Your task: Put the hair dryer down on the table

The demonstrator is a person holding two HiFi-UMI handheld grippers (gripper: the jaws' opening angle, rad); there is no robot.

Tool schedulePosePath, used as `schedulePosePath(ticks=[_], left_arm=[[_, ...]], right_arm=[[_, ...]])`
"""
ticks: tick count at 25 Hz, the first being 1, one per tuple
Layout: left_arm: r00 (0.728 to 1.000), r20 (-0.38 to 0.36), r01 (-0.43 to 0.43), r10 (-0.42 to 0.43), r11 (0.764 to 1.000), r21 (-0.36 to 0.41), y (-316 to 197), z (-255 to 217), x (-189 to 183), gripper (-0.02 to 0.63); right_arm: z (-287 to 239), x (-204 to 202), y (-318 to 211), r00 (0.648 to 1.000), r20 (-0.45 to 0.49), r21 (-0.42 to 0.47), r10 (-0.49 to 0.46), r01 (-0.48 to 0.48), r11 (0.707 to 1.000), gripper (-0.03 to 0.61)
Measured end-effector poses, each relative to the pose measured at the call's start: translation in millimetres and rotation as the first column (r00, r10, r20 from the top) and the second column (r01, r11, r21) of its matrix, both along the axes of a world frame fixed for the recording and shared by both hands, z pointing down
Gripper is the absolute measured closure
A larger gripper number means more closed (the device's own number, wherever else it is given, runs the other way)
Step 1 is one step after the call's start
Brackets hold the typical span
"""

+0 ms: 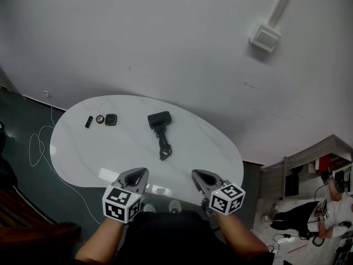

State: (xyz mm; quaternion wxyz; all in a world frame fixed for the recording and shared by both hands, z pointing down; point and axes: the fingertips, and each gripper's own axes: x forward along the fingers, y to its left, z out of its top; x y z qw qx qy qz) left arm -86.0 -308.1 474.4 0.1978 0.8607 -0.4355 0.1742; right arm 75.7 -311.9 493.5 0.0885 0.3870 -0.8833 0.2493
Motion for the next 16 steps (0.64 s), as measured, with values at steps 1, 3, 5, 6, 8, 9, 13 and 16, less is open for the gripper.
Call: schedulePosePath(ticks=[1, 3, 5, 6, 8, 9, 13, 16], left_arm=[[1.000, 0.002, 0.000, 0.000, 1.000, 0.001, 0.2, 0.4, -0.4, 0.603], [1.000, 0.003, 0.000, 0.000, 1.000, 0.002, 0.7, 0.5, -0.8, 0.603], [1.000, 0.003, 0.000, 0.000, 1.000, 0.003, 1.4, 0.4, -0.9, 0.603], [1.000, 0.003, 0.000, 0.000, 1.000, 0.003, 1.6, 0.5, -0.8, 0.603], [1.000, 0.003, 0.000, 0.000, 1.000, 0.002, 2.0, 1.0, -0.4, 0.603], [1.000, 0.002, -0.001, 0.001, 1.000, 0.002, 2.0, 1.1, -0.2, 0.603], [1.000, 0.002, 0.001, -0.001, 1.000, 0.000, 1.3, 1.7, -1.0, 0.603], [1.000, 0.001, 0.004, -0.004, 1.000, 0.000, 0.1, 1.8, -2.5, 0.603]], right_arm=[[0.3, -0.1, 0.1, 1.000, 0.000, 0.000, -0.001, 0.001, 1.000, 0.569], [0.9, -0.3, 0.5, 1.000, 0.000, -0.001, -0.001, 0.001, 1.000, 0.569], [1.8, -0.4, 1.1, 1.000, -0.001, -0.002, -0.001, 0.001, 1.000, 0.569], [2.4, -0.6, 1.3, 1.000, -0.002, -0.004, -0.002, 0.002, 1.000, 0.569], [3.6, -0.8, 1.3, 1.000, -0.001, -0.007, -0.003, 0.003, 1.000, 0.569], [3.8, -1.0, 1.2, 1.000, -0.001, -0.008, -0.003, 0.003, 1.000, 0.569], [4.0, -2.1, 0.5, 1.000, -0.001, -0.008, -0.006, 0.006, 1.000, 0.571], [4.2, -3.2, -0.1, 1.000, -0.001, -0.009, -0.007, 0.007, 1.000, 0.569]])
